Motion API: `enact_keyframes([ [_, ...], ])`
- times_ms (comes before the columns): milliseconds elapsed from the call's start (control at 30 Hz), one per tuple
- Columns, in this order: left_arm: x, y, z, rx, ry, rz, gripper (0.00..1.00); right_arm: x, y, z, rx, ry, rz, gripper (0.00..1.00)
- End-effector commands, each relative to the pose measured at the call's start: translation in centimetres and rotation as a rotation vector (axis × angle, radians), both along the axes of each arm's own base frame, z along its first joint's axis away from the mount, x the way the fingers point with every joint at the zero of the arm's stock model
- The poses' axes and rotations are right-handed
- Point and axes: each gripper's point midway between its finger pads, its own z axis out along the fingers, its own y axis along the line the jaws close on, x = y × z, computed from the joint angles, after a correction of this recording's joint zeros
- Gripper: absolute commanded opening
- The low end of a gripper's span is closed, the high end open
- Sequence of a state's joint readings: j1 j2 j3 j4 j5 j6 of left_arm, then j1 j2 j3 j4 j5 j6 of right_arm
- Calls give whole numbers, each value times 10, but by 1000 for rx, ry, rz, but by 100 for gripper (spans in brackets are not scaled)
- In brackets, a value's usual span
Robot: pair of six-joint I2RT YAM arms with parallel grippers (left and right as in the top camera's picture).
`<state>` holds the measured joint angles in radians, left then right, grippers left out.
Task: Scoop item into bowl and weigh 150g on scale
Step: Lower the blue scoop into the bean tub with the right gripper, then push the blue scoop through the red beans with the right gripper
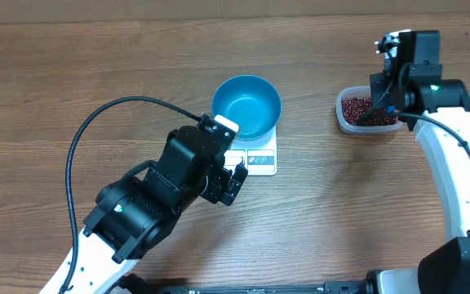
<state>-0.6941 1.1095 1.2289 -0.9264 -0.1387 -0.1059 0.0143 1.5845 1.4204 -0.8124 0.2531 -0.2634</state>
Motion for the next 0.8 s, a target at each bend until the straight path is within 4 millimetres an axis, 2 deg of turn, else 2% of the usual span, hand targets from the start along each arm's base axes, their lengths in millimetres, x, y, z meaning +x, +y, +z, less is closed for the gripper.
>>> enact_keyframes([
  [0, -1, -1, -5, -8, 19, 3, 100, 4, 0, 14, -52, -31, -9, 4],
  [133, -1, -1, -5, -8, 19, 3, 99, 5, -1, 8, -57, -14, -15, 4],
  [367, -1, -1, -5, -8, 19, 3, 100, 8, -11, -16, -133, 58, -56, 4],
  [633, -1, -1, -5, -8, 19, 3, 100, 12, 8, -35, -145, 102, -10, 4],
  [767, -1, -1, -5, -8, 19, 3, 100, 12, 8, -36, -147, 105, -13, 4],
])
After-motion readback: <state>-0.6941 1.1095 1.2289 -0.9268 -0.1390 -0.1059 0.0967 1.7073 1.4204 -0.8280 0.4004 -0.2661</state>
